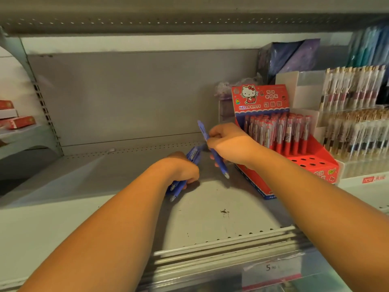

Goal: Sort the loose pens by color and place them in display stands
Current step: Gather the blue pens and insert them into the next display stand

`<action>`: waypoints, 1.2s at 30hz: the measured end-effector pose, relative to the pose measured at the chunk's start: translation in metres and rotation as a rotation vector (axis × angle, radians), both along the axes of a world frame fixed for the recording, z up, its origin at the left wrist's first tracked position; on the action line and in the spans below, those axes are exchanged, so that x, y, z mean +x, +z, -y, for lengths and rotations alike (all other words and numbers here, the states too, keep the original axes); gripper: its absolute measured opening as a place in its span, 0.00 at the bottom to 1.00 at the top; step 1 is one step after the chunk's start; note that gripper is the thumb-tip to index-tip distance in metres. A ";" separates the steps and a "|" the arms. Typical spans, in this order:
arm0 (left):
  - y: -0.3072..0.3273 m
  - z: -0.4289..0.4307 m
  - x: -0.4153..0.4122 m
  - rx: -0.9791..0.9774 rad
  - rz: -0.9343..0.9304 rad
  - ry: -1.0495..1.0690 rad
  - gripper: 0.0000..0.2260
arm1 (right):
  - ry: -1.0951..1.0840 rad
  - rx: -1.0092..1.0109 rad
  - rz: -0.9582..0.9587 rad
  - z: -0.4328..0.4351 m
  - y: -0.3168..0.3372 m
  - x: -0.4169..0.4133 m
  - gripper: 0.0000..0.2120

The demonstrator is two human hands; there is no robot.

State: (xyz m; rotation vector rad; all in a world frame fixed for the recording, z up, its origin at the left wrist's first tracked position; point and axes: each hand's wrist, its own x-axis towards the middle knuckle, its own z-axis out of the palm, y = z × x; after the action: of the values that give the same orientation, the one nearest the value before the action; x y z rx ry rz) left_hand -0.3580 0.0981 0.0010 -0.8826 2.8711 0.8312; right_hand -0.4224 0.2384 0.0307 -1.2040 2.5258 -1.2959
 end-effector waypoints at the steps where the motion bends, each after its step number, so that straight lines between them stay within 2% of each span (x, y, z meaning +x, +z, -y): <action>1: 0.001 0.002 0.001 0.058 -0.071 -0.003 0.07 | 0.012 -0.089 0.038 -0.002 0.002 0.003 0.08; 7: 0.028 -0.016 0.009 0.377 -0.568 -0.046 0.06 | 0.071 -0.709 0.365 -0.037 0.016 0.028 0.14; 10: 0.044 -0.047 0.025 0.522 -0.743 -0.180 0.06 | 0.063 -0.894 0.443 -0.069 0.022 0.045 0.11; 12: 0.055 -0.075 0.038 0.636 -0.846 -0.297 0.06 | 0.054 -0.969 0.427 -0.092 0.023 0.058 0.09; 16: 0.063 -0.132 0.053 0.832 -0.959 -0.526 0.06 | 0.021 -1.040 0.344 -0.140 0.016 0.081 0.07; 19: 0.055 -0.176 0.059 0.977 -0.920 -0.641 0.05 | -0.031 -1.060 0.335 -0.181 0.009 0.095 0.09; 23: 0.036 -0.235 0.049 1.060 -0.833 -0.733 0.06 | -0.123 -1.035 0.282 -0.241 -0.001 0.106 0.12; 28: 0.022 -0.302 0.026 1.096 -0.784 -0.758 0.07 | -0.205 -1.057 0.223 -0.318 -0.005 0.094 0.12; 34: 0.014 -0.378 -0.012 1.179 -0.839 -0.693 0.09 | -0.233 -0.987 0.163 -0.404 -0.009 0.054 0.17; 36: 0.014 -0.402 -0.026 1.183 -0.871 -0.640 0.09 | -0.240 -0.947 0.152 -0.428 -0.011 0.037 0.13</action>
State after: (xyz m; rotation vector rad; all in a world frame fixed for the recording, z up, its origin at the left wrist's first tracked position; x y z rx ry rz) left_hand -0.3843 0.5002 0.0150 0.6085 2.0020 2.6679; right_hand -0.3851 0.6668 0.0199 -0.8018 1.9811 -2.6747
